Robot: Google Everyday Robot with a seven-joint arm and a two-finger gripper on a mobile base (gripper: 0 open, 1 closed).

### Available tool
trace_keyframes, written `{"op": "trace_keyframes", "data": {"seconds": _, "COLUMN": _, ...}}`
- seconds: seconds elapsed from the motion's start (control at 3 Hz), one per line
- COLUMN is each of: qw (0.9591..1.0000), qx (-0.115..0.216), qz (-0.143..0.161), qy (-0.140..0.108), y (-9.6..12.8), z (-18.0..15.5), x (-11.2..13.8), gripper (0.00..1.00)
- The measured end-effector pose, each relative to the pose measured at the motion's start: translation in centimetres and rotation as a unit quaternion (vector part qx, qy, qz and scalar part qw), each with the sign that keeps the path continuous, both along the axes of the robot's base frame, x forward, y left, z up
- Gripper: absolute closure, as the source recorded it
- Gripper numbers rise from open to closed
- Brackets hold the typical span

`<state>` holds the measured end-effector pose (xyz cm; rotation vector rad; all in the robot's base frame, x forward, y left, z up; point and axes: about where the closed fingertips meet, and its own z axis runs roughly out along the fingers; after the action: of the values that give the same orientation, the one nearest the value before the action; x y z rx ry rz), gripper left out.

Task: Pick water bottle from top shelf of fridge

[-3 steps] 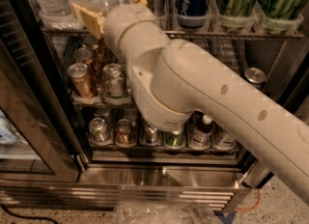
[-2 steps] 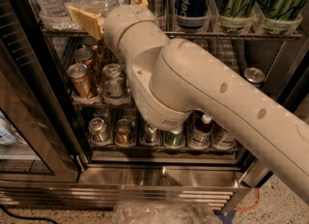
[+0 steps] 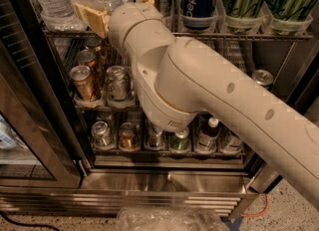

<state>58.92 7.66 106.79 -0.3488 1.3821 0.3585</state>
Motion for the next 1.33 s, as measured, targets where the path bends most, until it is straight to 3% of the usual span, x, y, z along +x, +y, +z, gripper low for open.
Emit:
{"op": "trace_keyframes", "data": {"seconds": 0.33, "qw": 0.9999, "qx": -0.006, "qz": 0.014, "qy": -0.003, "y": 2.03, "z": -0.18, "x": 0.80, "gripper": 0.13}}
{"op": "trace_keyframes", "data": {"seconds": 0.67, "qw": 0.9999, "qx": -0.006, "qz": 0.014, "qy": -0.003, "y": 2.02, "z": 0.19, "x": 0.81, "gripper": 0.32}}
{"op": "trace_keyframes", "data": {"seconds": 1.0, "qw": 0.9997, "qx": -0.011, "qz": 0.021, "qy": -0.005, "y": 3.00, "z": 0.05, "x": 1.40, "gripper": 0.63}}
{"op": "trace_keyframes", "data": {"seconds": 1.33, "qw": 0.9997, "qx": -0.011, "qz": 0.021, "qy": -0.005, "y": 3.00, "z": 0.05, "x": 1.40, "gripper": 0.87}}
